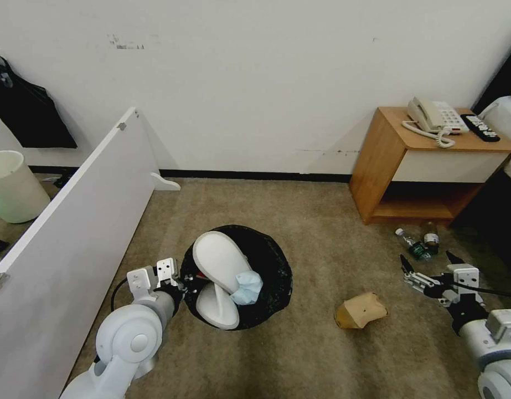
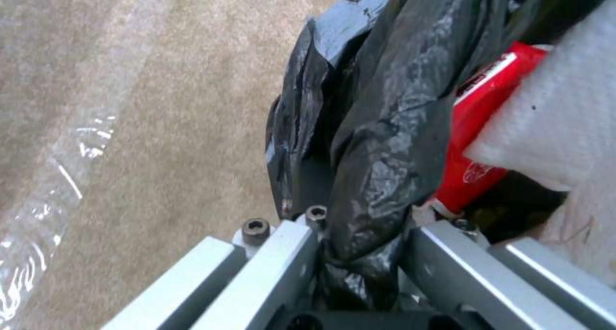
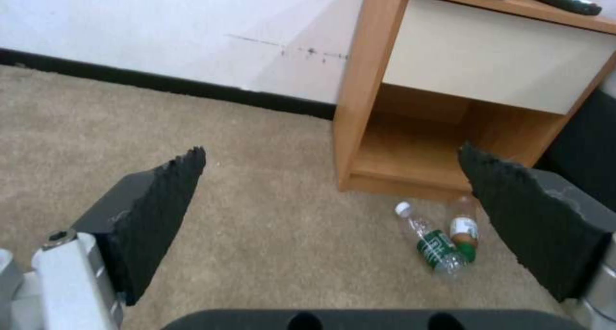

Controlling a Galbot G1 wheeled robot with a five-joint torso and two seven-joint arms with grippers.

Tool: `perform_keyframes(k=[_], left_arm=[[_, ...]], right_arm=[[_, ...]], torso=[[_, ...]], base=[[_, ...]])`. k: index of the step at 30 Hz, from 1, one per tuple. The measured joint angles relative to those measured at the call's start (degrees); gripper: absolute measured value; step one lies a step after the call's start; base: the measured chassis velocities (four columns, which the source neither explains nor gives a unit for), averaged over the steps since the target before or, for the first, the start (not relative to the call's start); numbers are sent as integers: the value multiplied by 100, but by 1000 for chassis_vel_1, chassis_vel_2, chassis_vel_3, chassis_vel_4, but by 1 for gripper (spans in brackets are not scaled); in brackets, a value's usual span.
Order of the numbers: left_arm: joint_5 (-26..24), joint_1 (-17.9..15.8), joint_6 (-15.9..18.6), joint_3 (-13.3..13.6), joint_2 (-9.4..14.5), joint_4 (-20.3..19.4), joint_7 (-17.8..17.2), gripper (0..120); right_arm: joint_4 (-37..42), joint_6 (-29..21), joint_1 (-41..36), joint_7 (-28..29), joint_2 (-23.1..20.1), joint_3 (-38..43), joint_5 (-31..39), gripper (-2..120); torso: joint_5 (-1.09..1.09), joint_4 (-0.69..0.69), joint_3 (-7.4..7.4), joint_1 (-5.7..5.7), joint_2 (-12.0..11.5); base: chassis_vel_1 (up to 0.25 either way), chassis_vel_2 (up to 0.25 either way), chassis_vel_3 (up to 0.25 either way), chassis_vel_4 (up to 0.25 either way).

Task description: Pick up the trash bin, then pick up the garbage from the floor and place it into the trash bin.

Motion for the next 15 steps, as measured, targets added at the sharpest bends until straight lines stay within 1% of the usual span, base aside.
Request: perform_keyframes(k=[10, 15], left_arm=[[9, 26, -5, -8, -6, -1, 5, 0], [19, 29, -8, -12, -7, -1, 8, 0]], right_arm=[[-15, 14, 7, -5, 48, -30, -3, 100], [-39, 20, 7, -23, 83, -35, -24, 100]], torso=[[0, 0, 1, 0, 0], [0, 0, 1, 0, 0]], base=[[-139, 109, 131, -99], [-91, 84, 89, -95]])
